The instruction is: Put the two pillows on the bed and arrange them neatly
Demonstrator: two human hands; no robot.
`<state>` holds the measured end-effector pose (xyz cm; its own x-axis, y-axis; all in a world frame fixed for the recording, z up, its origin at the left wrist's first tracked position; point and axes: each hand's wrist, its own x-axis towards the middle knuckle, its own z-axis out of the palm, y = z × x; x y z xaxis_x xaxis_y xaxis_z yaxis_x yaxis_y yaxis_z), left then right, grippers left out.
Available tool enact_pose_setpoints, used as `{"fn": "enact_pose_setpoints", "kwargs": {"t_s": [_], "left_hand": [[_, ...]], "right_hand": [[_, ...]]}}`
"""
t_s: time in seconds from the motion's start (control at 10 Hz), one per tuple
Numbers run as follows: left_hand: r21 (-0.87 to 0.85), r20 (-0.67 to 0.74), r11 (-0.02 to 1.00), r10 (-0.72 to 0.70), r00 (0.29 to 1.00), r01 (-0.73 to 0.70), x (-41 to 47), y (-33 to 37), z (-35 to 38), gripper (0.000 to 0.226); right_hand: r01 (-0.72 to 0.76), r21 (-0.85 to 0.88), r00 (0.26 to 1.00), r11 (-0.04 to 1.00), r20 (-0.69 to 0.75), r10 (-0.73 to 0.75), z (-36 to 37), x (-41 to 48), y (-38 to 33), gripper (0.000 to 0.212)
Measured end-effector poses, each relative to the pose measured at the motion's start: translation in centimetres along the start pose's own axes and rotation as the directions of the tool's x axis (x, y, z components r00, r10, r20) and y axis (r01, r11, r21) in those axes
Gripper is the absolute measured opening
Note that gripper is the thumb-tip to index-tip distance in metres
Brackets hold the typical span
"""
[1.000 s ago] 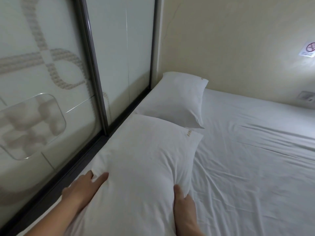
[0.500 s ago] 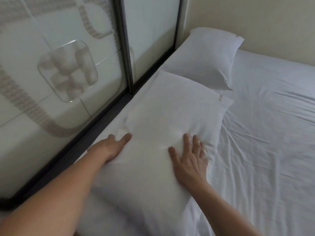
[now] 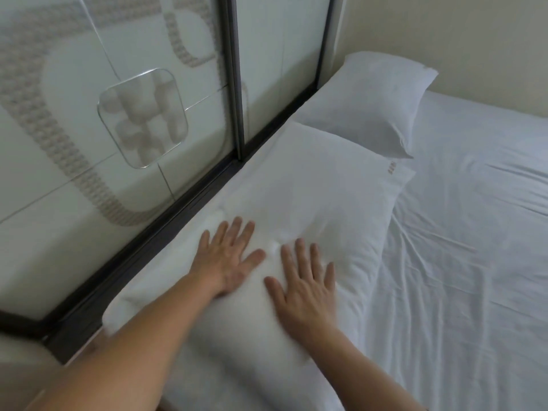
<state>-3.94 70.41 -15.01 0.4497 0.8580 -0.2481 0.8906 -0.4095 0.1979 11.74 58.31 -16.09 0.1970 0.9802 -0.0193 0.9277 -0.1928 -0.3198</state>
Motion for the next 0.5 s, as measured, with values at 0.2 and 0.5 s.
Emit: {"fn": "enact_pose_setpoints", "kwargs": {"t_s": [0.2,0.5], "left_hand": [[0.04,0.052,0.995,-0.096,0.994,0.094,-0.9,-2.1,-1.0,0.088],[-0.041,0.115,0.998,-0.034,0.993,0.039,-7.2,3.3,-11.9,0.076]], "right_hand": [[0.046,0.007,0.994,0.999,0.094,-0.046,-1.5,0.1,1.0,0.073],[0.011,-0.015,0.962,1.0,0.273,-0.007,-15.0,-0.5,-3.1,0.057]]}}
